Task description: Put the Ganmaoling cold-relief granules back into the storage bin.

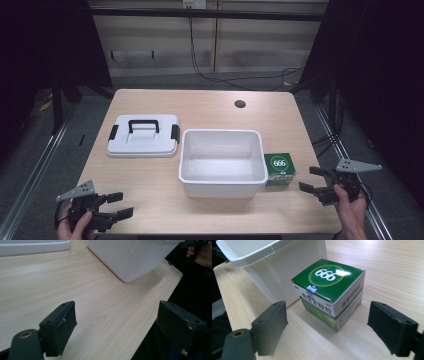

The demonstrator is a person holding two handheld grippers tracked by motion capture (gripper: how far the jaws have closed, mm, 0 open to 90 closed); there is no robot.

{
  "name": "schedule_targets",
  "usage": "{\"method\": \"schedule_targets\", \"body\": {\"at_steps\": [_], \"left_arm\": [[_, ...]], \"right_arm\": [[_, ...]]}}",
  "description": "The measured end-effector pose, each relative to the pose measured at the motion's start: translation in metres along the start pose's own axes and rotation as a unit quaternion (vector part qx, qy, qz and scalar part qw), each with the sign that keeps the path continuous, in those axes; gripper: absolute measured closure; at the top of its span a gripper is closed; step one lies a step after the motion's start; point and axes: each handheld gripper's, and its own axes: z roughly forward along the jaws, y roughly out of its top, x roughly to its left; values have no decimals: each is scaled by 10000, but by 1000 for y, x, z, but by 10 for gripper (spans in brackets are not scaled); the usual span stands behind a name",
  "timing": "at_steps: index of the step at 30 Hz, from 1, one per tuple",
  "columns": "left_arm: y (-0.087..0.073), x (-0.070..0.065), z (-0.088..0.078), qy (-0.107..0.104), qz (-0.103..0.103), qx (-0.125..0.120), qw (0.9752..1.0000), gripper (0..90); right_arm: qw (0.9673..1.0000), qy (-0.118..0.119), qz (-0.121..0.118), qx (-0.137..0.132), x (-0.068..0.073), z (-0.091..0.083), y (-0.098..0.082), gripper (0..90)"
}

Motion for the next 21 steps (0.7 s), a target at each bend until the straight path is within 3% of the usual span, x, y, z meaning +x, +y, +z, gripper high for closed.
{"method": "schedule_targets", "body": {"at_steps": [4, 7, 10, 15, 17, 21], "left_arm": [[0, 0, 0, 11, 4, 21, 10000, 160], [0, 0, -1, 15, -10, -4, 10000, 160], [0, 1, -1, 35, 8, -2, 10000, 160], [0, 1, -1, 21, 17, -10, 10000, 160], [0, 1, -2, 28, 13, -13, 10000, 160], [0, 1, -1, 23, 17, -12, 10000, 160]], "right_arm": [[10000, -14, -14, -81, 0, -2, 0, 133], [10000, -20, -48, -2, 2, -2, 2, 135], [9994, 91, -276, 173, 6, 0, 7, 154], [9993, 110, -334, 161, 9, 2, 14, 156], [9985, 189, -401, 327, 14, 3, 21, 225], [9984, 101, -355, 428, 16, 3, 27, 158]]}}
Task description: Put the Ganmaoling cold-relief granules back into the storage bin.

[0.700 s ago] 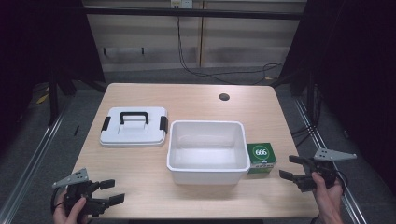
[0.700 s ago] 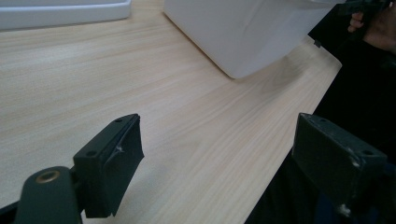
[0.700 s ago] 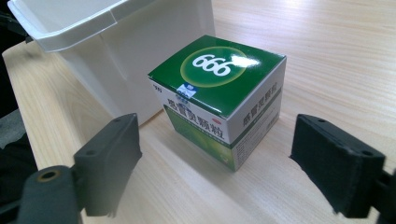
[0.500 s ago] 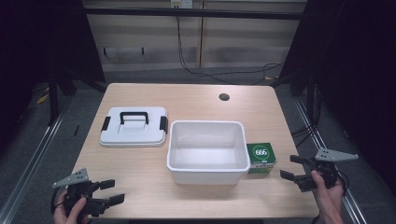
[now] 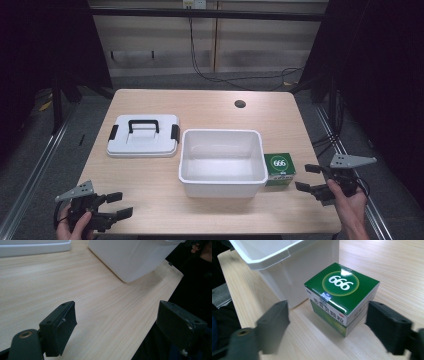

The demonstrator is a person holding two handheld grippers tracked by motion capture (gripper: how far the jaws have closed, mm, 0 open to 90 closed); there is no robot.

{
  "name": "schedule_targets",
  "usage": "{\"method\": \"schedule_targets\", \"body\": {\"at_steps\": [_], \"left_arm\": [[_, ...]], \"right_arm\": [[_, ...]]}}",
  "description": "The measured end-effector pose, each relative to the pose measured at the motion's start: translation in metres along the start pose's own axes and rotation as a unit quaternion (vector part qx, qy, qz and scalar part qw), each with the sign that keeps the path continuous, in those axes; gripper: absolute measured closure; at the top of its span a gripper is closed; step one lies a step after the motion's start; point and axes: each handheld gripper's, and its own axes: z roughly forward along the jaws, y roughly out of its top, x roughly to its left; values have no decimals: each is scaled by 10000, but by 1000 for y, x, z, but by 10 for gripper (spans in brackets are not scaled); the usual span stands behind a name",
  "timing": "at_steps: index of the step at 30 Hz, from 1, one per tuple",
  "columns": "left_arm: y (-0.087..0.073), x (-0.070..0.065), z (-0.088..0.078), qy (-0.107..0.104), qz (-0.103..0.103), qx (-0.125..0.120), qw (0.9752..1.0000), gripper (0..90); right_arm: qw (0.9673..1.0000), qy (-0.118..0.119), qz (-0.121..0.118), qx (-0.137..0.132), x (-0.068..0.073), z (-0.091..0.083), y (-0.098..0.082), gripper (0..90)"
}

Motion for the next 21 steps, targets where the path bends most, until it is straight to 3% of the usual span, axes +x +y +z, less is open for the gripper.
{"method": "schedule_targets", "body": {"at_steps": [4, 8, 10, 21], "left_arm": [[0, 0, 1, 3, -17, 8, 10000, 160], [0, 0, 0, 29, -11, 9, 10000, 160], [0, 0, 0, 34, -24, 1, 10000, 160], [0, 0, 0, 65, -46, -10, 10000, 160]], "right_arm": [[10000, 0, 17, 98, 1, 2, 7, 135], [9993, -2, -156, 351, 3, 8, 18, 135], [9977, 183, -295, 576, 5, 14, 27, 149], [9942, 108, -634, 859, 2, 24, 55, 151]]}}
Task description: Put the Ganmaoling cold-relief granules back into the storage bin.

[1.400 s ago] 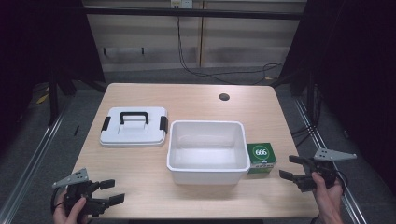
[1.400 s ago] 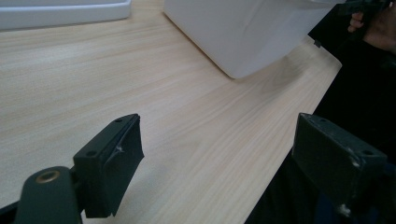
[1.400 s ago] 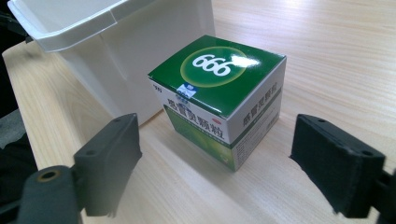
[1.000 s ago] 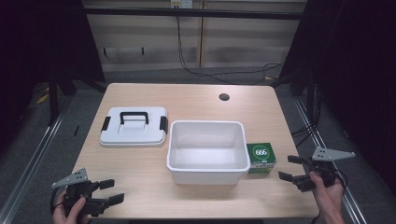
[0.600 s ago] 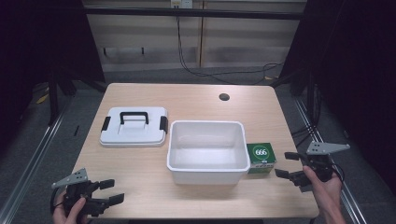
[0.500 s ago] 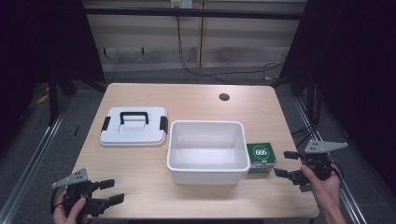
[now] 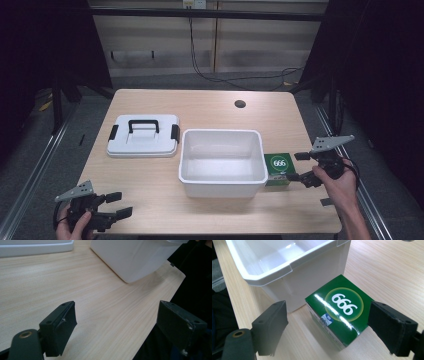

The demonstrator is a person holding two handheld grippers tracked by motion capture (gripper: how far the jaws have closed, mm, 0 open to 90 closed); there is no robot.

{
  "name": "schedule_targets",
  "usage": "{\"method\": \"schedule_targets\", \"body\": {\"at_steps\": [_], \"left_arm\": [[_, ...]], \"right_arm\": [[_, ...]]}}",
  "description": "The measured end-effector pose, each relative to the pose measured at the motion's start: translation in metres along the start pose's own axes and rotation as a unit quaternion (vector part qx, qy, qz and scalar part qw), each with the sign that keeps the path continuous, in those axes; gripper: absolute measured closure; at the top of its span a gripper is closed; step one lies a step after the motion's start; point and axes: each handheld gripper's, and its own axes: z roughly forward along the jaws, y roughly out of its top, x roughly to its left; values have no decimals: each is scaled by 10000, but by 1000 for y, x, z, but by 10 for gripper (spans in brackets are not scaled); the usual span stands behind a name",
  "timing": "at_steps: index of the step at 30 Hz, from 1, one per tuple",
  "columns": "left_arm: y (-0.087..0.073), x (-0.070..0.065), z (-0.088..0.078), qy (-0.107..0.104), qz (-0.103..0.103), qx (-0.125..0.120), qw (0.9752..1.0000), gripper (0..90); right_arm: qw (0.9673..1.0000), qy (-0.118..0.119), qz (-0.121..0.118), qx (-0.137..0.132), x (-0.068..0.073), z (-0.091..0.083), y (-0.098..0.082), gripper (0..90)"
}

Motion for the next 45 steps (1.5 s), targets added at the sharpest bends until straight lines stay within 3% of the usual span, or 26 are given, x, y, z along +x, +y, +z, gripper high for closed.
{"method": "schedule_targets", "body": {"at_steps": [2, 7, 10, 11, 14, 23, 29, 30, 31, 32, 35, 38, 39, 43, 44, 45], "left_arm": [[0, -1, 0, -5, 24, -2, 10000, 160], [0, 0, 0, 18, 29, -12, 10000, 160], [0, 0, 1, -8, 24, 4, 10000, 160], [0, 0, 1, -7, 22, 3, 10000, 160], [0, 0, 1, -3, 22, 0, 10000, 160], [0, 0, 1, -16, 37, 3, 10000, 160], [0, -1, 2, -15, 65, 28, 10000, 160], [0, -1, 2, -20, 56, 32, 10000, 160], [0, -1, 2, -26, 52, 34, 10000, 160], [0, -1, 2, -30, 49, 33, 10000, 160], [0, -1, 2, -30, 48, 38, 10000, 160], [0, -1, 1, -27, 45, 30, 10000, 160], [0, -1, 1, -28, 44, 30, 10000, 160], [0, 0, 1, -31, 56, 35, 10000, 160], [0, 0, 1, -28, 55, 35, 10000, 160], [0, 0, 1, -28, 55, 35, 10000, 160]], "right_arm": [[9997, 34, -170, 199, -1, 2, 5, 154], [9991, 190, -289, 238, -6, 1, 11, 145], [9981, 246, -385, 425, -10, 4, 16, 134], [9955, 221, -617, 678, -9, 11, 19, 129], [9931, 287, -744, 854, -8, 17, 22, 129], [9856, 530, -1107, 1163, -13, 26, 37, 123], [9763, 772, -1410, 1448, -17, 34, 42, 84], [9732, 901, -1466, 1526, -17, 37, 43, 84], [9732, 901, -1466, 1526, -17, 37, 43, 84], [9692, 879, -1594, 1660, -18, 40, 45, 84], [9675, 899, -1647, 1695, -19, 43, 48, 84], [9636, 823, -1913, 1679, -22, 46, 56, 84], [9636, 823, -1913, 1679, -22, 46, 56, 84], [9549, 870, -2054, 1957, -24, 52, 61, 84], [9506, 885, -2136, 2072, -24, 56, 63, 84], [9506, 885, -2136, 2072, -24, 56, 63, 84]]}}
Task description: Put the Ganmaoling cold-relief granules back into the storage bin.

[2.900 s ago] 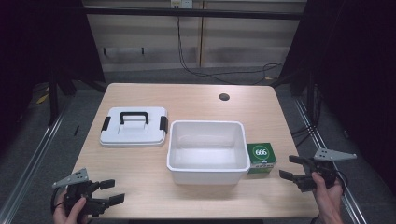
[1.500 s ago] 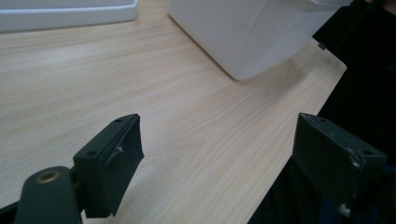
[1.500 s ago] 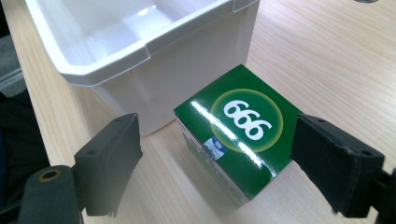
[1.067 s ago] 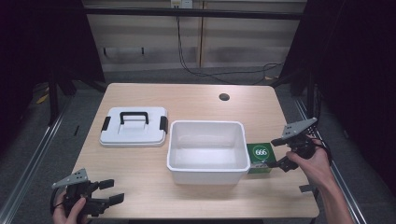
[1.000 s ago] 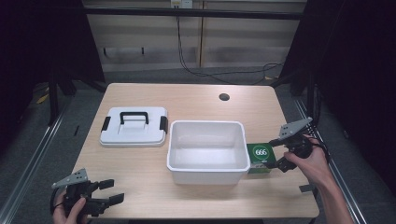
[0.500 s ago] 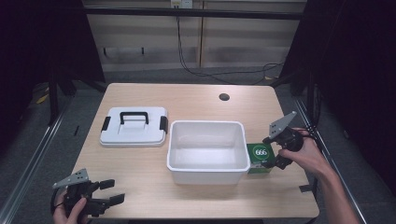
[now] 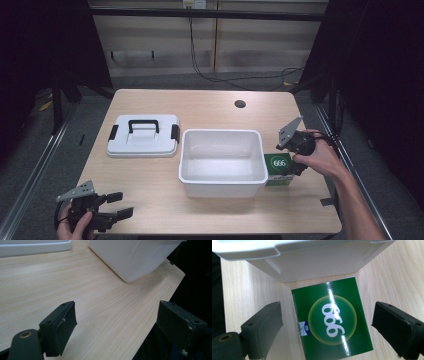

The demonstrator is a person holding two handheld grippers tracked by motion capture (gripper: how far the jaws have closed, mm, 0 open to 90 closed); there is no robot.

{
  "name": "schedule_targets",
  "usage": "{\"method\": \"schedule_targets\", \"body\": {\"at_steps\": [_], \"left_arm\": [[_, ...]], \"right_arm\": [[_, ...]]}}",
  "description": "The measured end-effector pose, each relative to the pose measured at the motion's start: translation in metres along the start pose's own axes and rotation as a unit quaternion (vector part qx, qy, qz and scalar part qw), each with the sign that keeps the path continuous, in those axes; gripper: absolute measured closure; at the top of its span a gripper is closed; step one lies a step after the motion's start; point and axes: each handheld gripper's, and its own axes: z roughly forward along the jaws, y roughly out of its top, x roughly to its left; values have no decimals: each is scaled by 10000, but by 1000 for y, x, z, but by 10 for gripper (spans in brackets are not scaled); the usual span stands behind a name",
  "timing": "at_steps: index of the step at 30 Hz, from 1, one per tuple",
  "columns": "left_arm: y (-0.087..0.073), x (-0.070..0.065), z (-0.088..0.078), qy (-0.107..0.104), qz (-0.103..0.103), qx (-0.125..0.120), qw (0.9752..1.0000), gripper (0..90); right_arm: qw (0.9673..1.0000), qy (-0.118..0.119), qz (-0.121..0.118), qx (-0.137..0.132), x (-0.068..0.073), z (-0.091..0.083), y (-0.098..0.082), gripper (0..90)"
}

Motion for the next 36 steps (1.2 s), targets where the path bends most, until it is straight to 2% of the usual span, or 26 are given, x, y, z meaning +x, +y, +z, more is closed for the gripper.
{"method": "schedule_targets", "body": {"at_steps": [1, 2, 3, 5, 12, 14, 15, 16, 20, 21, 24, 28, 30, 31, 36], "left_arm": [[0, 0, 0, -2, 2, 1, 10000, 160], [0, 0, 0, -2, 2, 2, 10000, 160], [0, 0, 0, -9, -16, 1, 10000, 160], [0, 0, 0, -27, -8, -4, 10000, 160], [0, 0, 0, -15, -12, 3, 10000, 160], [0, 0, 1, -21, -26, -2, 10000, 160], [0, 0, 1, -30, -27, 1, 10000, 160], [0, 0, 1, -37, -27, -8, 10000, 159], [0, 0, 0, -36, -24, -4, 10000, 160], [0, 0, 0, -35, -19, -5, 10000, 160], [0, 0, 0, -34, -17, -7, 10000, 160], [0, 0, 0, -39, -19, -3, 10000, 160], [0, 0, 0, -57, -14, -6, 10000, 160], [0, 0, 0, -44, -4, 1, 10000, 160], [0, 0, 0, -46, -2, 4, 10000, 160]], "right_arm": [[10000, 25, 12, 47, 0, 1, 1, 84], [9998, 43, -78, 172, -2, 4, 3, 84], [9998, 43, -78, 172, -2, 4, 3, 84], [9987, 48, -161, 475, -4, 8, 7, 84], [9966, 149, -250, 767, -7, 14, 8, 84], [9958, 241, -379, 799, -8, 17, 8, 84], [9956, 275, -357, 817, -7, 19, 8, 84], [9957, 254, -471, 762, -8, 20, 8, 83], [9951, 240, -405, 866, -8, 23, 8, 84], [9946, 212, -495, 892, -10, 25, 8, 84], [9931, 276, -525, 1010, -10, 32, 8, 85], [9926, 268, -484, 1076, -11, 33, 6, 104], [9916, 302, -273, 1226, -8, 33, 5, 109], [9919, 310, -439, 1151, -10, 34, 5, 114], [9911, 262, -393, 1244, -9, 35, 5, 121]]}}
